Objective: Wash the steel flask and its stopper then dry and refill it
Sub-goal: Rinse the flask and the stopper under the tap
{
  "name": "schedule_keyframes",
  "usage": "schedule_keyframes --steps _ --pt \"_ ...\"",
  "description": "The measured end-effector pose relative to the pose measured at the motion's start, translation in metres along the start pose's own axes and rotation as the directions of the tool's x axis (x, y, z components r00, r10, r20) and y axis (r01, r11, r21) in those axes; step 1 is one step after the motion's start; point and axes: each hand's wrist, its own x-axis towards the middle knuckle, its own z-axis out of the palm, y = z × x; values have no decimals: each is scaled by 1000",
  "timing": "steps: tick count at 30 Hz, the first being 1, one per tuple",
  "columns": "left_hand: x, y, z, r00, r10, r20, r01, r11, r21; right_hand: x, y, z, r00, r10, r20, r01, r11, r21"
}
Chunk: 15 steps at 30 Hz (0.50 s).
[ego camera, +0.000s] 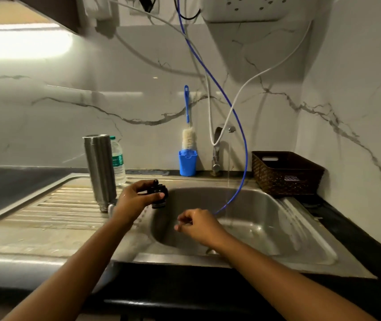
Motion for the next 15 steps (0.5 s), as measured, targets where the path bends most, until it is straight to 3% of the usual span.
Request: schedule_keyframes --steps 7,15 --pt "-41 -18 -98 966 -3 -258 24 996 80 -24 -25 37 964 -243 108 262 937 -231" --pt "-35 -46 -133 934 -50 -355 103 986 133 -27 -24 36 970 -222 95 235 956 -173"
